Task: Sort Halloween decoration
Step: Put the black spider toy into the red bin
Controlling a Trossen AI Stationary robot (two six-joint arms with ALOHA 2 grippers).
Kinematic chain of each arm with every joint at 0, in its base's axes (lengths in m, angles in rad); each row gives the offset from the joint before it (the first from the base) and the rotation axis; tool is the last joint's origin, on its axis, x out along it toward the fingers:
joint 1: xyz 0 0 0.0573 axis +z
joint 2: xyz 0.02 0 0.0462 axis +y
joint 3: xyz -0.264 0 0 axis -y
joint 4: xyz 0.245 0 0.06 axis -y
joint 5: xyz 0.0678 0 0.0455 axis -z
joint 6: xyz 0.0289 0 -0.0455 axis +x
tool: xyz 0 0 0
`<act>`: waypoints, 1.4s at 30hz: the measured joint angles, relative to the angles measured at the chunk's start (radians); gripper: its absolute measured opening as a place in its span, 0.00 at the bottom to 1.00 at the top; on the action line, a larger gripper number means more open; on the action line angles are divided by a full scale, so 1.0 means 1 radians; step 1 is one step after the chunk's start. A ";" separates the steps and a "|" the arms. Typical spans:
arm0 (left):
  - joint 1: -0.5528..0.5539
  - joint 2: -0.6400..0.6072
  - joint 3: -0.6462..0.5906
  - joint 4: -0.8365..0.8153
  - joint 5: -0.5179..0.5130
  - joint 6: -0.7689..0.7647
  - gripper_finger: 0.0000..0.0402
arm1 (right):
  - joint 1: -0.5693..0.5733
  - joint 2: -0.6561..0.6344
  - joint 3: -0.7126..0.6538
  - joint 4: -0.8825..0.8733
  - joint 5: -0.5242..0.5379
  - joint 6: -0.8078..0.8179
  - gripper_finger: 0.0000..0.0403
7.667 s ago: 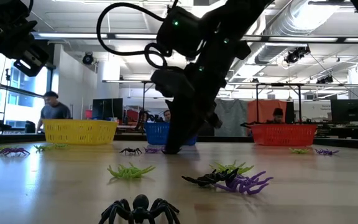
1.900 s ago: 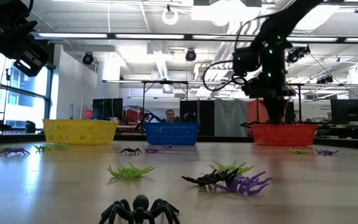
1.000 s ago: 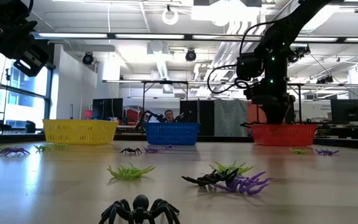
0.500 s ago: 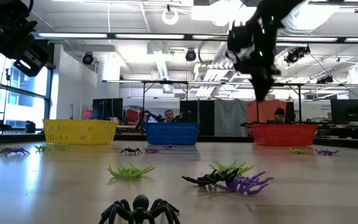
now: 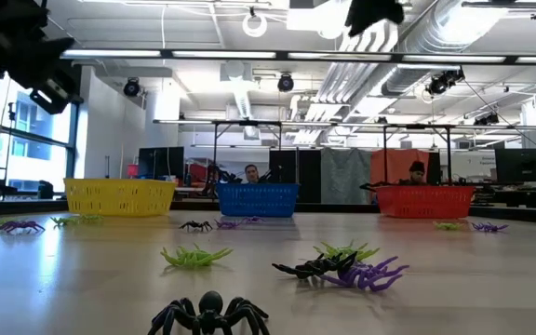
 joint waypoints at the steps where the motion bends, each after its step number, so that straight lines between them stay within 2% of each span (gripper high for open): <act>1: 0.000 0.000 0.000 0.005 -0.056 0.014 0.33 | 0.034 -0.010 0.000 0.000 0.017 0.030 0.32; 8: 0.000 0.000 0.000 0.020 -0.509 0.049 0.33 | 0.223 -0.032 -0.011 -0.045 0.179 0.228 0.32; 13: 0.000 0.000 0.000 0.019 -0.634 0.079 0.33 | 0.287 -0.021 -0.013 -0.072 0.253 0.288 0.32; 20: 0.000 0.000 0.000 0.010 -0.625 0.150 0.33 | 0.302 -0.022 -0.013 -0.073 0.283 0.283 0.32; 38: 0.000 0.000 0.000 0.034 -0.611 0.050 0.33 | 0.302 -0.022 -0.013 -0.124 0.284 0.284 0.32; 42: 0.004 0.000 0.000 0.082 -0.499 -0.066 0.33 | 0.302 -0.022 -0.013 -0.127 0.280 0.310 0.32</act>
